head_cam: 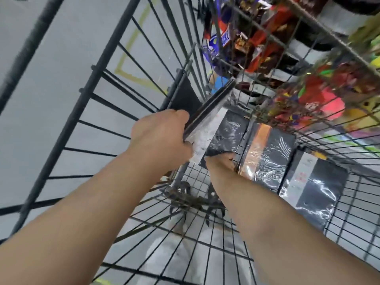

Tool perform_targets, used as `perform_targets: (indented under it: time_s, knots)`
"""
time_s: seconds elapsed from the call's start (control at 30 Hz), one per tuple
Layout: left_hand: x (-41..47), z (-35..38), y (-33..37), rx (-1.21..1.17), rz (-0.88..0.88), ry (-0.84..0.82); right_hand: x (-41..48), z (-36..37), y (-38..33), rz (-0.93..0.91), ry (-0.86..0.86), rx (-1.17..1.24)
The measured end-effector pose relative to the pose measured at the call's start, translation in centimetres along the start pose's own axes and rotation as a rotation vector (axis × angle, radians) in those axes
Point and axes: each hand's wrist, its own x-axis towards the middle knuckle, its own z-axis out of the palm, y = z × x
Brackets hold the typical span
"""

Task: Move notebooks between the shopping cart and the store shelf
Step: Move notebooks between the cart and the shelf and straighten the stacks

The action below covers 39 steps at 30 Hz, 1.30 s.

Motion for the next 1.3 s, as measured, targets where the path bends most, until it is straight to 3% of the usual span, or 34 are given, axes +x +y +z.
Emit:
perform_targets:
  time_s: [0.3, 0.5, 0.63, 0.93, 1.3]
  knots:
    - [-0.2, 0.3, -0.5, -0.057, 0.063, 0.057, 0.0, -0.8, 1.2, -0.005, 0.128, 0.041]
    - [-1.6, -2.2, -0.2, -0.116, 0.052, 0.009, -4.1, -4.1, 2.3, -0.340, -0.039, 0.116]
    - [-4.2, -5.5, 0.7, -0.168, 0.044, 0.032, -8.3, -9.0, 3.5, -0.431, -0.077, 0.149]
    - [-10.4, -10.8, 4.3, -0.557, 0.058, 0.057, -17.9, -21.0, 13.9, -0.519, 0.195, 0.173]
    - [-15.5, -11.2, 17.0, -0.903, 0.199, 0.019, -20.6, -32.4, 30.7, -0.445, 0.444, 0.682]
